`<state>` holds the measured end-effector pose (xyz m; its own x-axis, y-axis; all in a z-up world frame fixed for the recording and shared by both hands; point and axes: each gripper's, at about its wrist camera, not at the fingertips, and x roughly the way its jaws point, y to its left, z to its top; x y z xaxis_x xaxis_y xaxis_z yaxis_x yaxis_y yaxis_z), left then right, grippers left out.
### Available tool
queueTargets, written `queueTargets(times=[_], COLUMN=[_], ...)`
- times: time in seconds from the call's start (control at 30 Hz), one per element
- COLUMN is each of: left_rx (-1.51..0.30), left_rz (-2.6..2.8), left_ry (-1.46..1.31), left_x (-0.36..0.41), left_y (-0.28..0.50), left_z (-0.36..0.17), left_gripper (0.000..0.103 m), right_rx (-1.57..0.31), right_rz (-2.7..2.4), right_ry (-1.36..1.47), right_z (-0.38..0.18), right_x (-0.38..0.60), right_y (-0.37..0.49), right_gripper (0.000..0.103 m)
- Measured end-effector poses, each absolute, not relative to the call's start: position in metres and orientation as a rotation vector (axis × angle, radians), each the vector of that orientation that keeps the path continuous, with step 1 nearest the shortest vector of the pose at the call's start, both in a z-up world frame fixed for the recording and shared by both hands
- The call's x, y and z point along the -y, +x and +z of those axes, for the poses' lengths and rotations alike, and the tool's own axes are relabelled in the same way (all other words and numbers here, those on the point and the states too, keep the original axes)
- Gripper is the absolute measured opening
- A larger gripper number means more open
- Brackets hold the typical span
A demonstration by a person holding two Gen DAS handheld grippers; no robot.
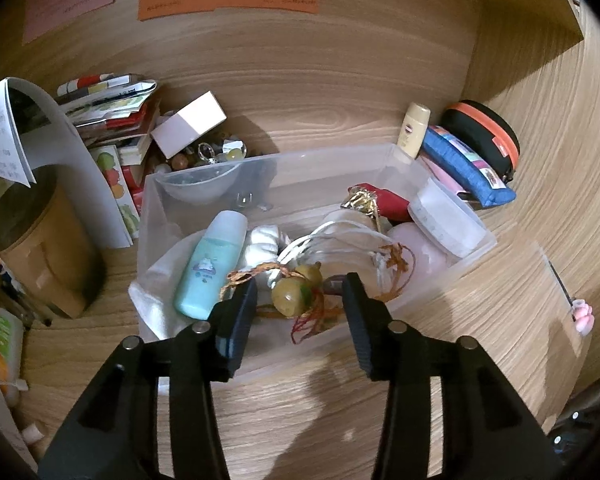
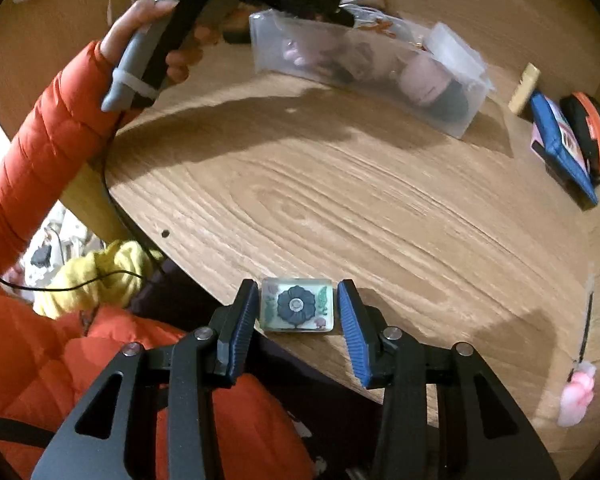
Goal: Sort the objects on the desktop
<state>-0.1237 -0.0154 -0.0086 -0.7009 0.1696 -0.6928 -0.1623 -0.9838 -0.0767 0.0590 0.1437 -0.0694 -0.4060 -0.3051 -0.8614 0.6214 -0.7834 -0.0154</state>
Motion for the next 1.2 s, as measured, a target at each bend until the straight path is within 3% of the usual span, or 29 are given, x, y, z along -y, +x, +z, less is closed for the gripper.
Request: queueTargets(times=[0.1,0.17,0.2,0.53,0.63,0.97,1.2], left_rx=[0.004,0.029,0.041,-0.041,-0.018,0.178,0.187], left_rz=[2.745,2.711,2.682,2.7,2.735,2.797,2.921], left_ry=[-1.121,-1.122,-1.128,-1.091,-1.058,-1.014,-0.985], left_x=[0.017,0.02,0.02,0.019,0.03,0.076,0.087], left_y=[-0.122,-0.121,-0.12,-0.102,-0.096,-0.092,-0.089], left_z=[-0.007,-0.005,-0.005,-0.003,0.003,0.014,0.016], left_gripper=[0.062,0.082,0.084,0.086,0.094,0.094,0.094], right_rx=[-0.45,-0.43,-0.417,-0.29,-0.241,-0.216,-0.243], right_rz=[-2.231,-2.247,-2.256,-2.401,-2.415,-2.429,-2.39], right_ry=[1.236,1.215,1.203,1.101,1.064,0.967,0.964], right_z=[-0.068,-0.063,-0.06,-0.019,-0.007,0.021,0.017], right_x=[-0.147,-0.149,-0.15,-0.157,-0.154,-0.132,-0.107], right_y=[0.055,0.051,0.048,-0.008,-0.021,-0.069,-0.108], right_gripper=[0.031,0.031,0.031,0.031,0.031,0.031,0.031])
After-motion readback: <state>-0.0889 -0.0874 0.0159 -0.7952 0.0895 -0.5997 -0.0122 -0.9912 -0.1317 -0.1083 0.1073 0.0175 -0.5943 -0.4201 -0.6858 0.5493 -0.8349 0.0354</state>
